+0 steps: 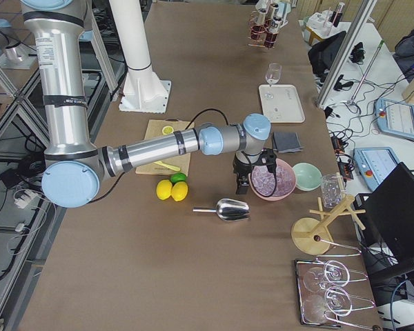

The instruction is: Take tea from basket to plate

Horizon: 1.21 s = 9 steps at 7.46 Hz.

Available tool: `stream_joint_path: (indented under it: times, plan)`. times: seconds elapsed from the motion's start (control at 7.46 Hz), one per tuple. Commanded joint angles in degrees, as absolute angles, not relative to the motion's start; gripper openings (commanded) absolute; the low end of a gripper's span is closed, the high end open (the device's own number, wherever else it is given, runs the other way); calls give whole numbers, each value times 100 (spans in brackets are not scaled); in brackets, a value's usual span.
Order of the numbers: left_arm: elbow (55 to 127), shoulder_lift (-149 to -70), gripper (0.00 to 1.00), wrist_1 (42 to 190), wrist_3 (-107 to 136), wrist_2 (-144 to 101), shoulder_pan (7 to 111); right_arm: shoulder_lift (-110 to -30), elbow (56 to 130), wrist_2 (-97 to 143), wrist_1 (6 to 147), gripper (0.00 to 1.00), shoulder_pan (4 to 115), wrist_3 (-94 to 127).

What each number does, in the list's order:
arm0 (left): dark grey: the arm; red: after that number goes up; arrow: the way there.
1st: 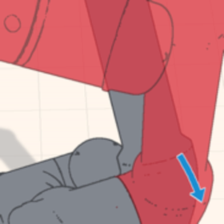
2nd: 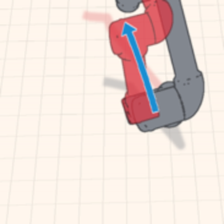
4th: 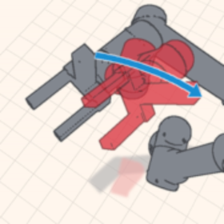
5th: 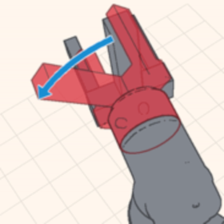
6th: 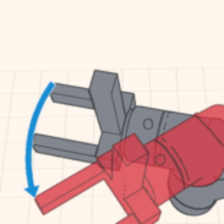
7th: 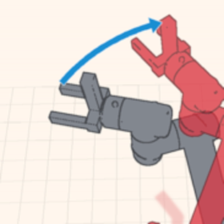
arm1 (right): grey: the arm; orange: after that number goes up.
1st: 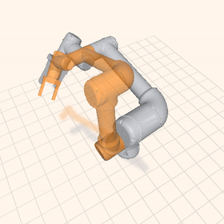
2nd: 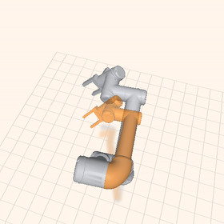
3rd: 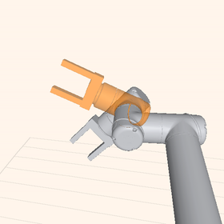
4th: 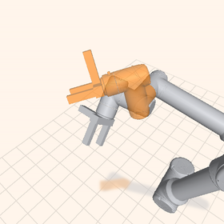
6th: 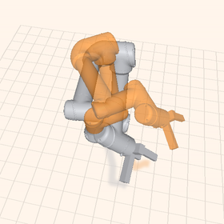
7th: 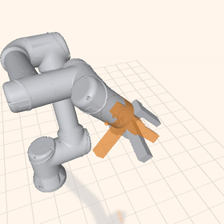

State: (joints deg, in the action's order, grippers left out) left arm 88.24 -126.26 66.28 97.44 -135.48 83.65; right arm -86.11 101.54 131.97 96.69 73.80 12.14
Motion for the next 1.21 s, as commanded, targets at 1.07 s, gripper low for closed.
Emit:
stream_joint_path:
  times: [1.07]
  plan:
    - [11522,-12226,0,5502,10328,-13992,8166,-8798,10186,13280,9677,100,7383,1582]
